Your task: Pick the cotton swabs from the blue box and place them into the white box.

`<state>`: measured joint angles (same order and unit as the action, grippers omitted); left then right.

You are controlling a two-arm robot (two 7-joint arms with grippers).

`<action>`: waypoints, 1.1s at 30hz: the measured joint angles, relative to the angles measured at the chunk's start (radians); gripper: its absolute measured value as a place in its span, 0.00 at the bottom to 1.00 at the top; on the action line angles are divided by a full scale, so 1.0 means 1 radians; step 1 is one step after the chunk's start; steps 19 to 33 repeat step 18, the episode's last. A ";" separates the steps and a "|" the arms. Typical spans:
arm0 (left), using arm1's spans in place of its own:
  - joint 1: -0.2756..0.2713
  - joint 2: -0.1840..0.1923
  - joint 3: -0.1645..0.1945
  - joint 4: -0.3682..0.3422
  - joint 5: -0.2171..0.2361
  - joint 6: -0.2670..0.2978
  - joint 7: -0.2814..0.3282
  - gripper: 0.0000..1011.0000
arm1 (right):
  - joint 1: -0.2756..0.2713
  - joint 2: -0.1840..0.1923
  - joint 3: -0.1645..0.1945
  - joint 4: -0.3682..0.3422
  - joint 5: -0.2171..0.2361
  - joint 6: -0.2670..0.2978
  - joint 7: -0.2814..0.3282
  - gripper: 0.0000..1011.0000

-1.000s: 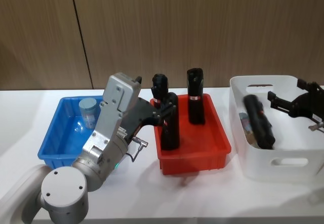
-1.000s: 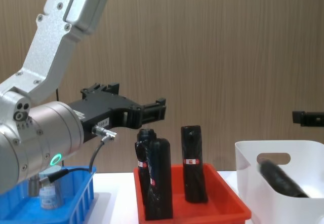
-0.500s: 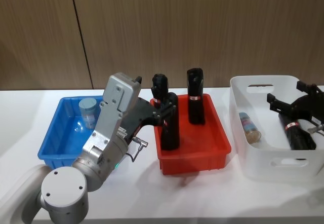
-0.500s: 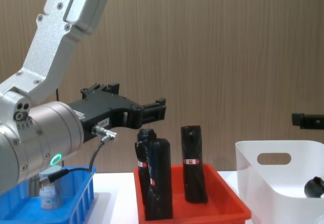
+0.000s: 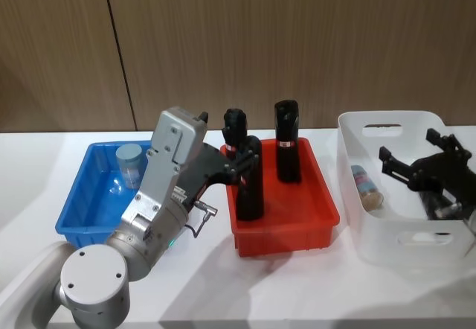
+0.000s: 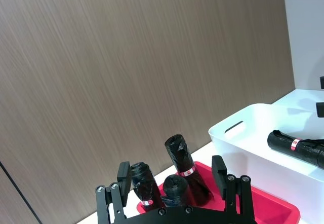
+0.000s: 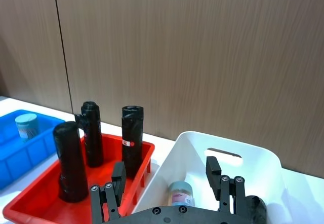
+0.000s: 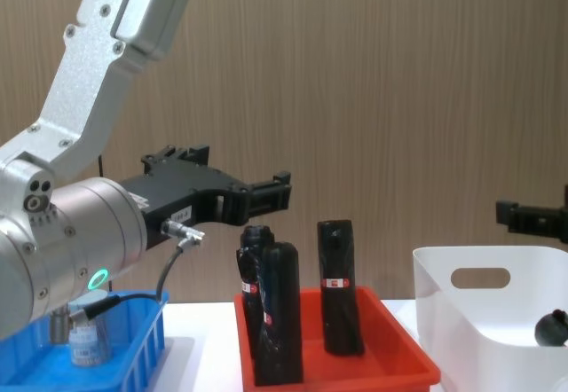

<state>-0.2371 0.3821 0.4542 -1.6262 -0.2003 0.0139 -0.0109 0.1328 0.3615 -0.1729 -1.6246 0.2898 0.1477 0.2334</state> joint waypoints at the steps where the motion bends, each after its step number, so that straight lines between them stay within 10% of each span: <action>1: 0.000 0.000 0.000 0.000 0.000 0.000 0.000 0.99 | -0.007 -0.001 -0.003 -0.007 0.000 -0.006 -0.008 0.99; 15: 0.000 0.000 0.000 0.000 0.000 0.000 0.000 0.99 | -0.129 -0.021 -0.047 -0.125 -0.002 -0.100 -0.146 0.99; 33: 0.000 0.000 0.000 0.000 0.000 0.000 0.000 0.99 | -0.139 -0.023 -0.050 -0.134 -0.002 -0.107 -0.157 0.99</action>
